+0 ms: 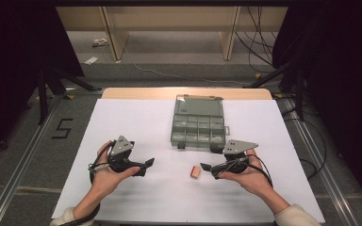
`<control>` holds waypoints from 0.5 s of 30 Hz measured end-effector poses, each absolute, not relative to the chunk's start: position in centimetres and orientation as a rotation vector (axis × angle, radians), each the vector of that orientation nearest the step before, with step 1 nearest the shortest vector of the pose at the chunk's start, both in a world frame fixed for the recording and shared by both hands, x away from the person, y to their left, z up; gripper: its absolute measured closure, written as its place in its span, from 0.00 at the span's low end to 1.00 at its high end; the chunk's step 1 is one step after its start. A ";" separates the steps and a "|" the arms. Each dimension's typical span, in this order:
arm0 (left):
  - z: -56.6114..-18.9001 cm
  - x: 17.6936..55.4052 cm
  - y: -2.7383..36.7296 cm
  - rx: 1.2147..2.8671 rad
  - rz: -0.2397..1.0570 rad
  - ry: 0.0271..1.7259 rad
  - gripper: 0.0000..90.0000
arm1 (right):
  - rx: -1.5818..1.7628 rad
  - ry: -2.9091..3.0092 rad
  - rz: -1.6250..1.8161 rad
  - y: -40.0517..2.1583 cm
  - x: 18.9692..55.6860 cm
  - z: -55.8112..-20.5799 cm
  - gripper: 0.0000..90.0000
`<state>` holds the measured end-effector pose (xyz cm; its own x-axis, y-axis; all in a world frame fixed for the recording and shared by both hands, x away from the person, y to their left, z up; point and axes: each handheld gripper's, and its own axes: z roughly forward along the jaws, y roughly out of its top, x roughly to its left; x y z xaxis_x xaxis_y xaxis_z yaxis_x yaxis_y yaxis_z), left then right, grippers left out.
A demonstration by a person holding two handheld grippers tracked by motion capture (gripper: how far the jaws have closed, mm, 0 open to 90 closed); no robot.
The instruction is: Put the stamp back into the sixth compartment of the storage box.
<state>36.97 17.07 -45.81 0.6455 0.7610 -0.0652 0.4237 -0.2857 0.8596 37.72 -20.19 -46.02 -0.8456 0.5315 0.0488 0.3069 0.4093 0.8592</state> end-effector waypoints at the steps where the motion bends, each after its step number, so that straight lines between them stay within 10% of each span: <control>1: -45.8 37.0 17.0 1.922 0.449 0.934 0.00 | 0.731 2.441 1.411 -20.0 37.7 -46.1 0.29; 15: -46.0 37.0 16.9 1.937 0.448 0.937 0.00 | 0.648 2.560 1.365 -17.9 37.2 -47.5 0.29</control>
